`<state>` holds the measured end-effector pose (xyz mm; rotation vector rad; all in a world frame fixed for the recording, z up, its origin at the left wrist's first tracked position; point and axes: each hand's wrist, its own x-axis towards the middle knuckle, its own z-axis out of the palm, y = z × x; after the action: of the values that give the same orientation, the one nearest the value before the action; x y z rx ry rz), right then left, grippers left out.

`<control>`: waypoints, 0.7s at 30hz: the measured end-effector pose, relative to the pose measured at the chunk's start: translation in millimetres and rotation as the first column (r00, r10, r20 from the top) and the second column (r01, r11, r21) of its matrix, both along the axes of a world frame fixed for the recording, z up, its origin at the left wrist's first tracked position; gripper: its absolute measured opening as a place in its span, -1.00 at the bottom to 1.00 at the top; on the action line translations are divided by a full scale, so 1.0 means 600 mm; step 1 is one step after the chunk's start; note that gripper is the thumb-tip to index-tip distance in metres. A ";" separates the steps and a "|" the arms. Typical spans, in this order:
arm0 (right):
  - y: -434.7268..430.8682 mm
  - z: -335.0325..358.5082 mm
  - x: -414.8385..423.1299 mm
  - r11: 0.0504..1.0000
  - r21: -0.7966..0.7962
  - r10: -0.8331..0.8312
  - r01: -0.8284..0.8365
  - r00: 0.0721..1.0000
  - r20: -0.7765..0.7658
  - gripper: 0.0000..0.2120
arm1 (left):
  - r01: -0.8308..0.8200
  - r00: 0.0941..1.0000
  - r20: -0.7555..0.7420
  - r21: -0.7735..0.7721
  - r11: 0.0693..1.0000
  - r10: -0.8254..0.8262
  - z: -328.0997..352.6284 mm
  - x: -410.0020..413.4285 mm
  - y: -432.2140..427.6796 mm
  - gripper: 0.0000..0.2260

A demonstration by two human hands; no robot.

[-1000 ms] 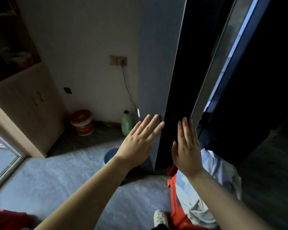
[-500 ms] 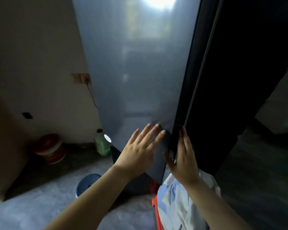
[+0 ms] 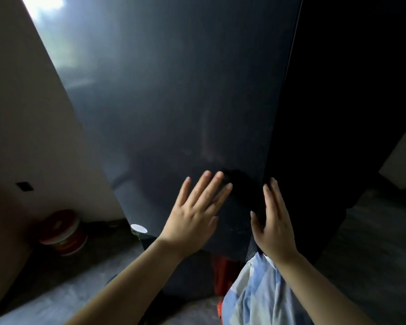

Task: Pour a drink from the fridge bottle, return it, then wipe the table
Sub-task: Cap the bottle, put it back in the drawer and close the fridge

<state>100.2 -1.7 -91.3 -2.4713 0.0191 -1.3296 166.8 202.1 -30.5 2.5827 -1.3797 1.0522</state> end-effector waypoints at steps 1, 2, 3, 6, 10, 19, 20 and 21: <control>0.002 0.001 0.010 0.998 -0.051 -0.022 0.026 0.997 0.074 -0.44 | -0.049 0.999 0.004 -0.011 0.999 0.049 0.005 0.016 0.000 -0.20; 0.006 0.003 0.021 0.990 -0.128 -0.036 0.053 0.990 0.135 -0.46 | -0.097 0.995 0.007 -0.017 0.995 0.097 0.009 0.032 0.001 -0.14; 0.011 0.006 0.034 0.974 -0.215 -0.042 0.077 0.985 0.166 -0.49 | -0.136 0.991 0.012 -0.017 0.991 0.137 0.012 0.049 0.002 -0.08; 0.018 0.011 0.070 0.924 -0.372 -0.041 0.089 0.990 0.134 -0.50 | -0.165 0.985 0.050 -0.003 0.986 0.165 0.009 0.083 0.003 -0.02; 0.014 0.004 0.083 0.900 -0.415 -0.085 0.129 0.989 0.123 -0.41 | -0.166 0.981 0.101 -0.021 0.986 0.167 -0.006 0.098 0.000 -0.01; -0.025 0.029 0.136 0.936 -0.343 -0.100 0.080 0.994 -0.042 -0.35 | -0.242 0.970 0.017 -0.050 0.969 0.243 0.001 0.133 -0.065 -0.10; -0.034 0.034 0.149 0.935 -0.349 -0.107 0.072 0.991 -0.082 -0.35 | -0.262 0.965 -0.002 -0.049 0.964 0.262 0.004 0.140 -0.075 -0.12; -0.043 0.038 0.163 0.931 -0.360 -0.115 0.065 0.986 -0.119 -0.36 | -0.281 0.960 -0.021 -0.051 0.958 0.280 0.006 0.147 -0.085 -0.13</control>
<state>198.1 -27.3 -68.3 -2.8968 -0.0829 -1.2894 254.9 150.8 -26.9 2.7976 -0.9847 1.0822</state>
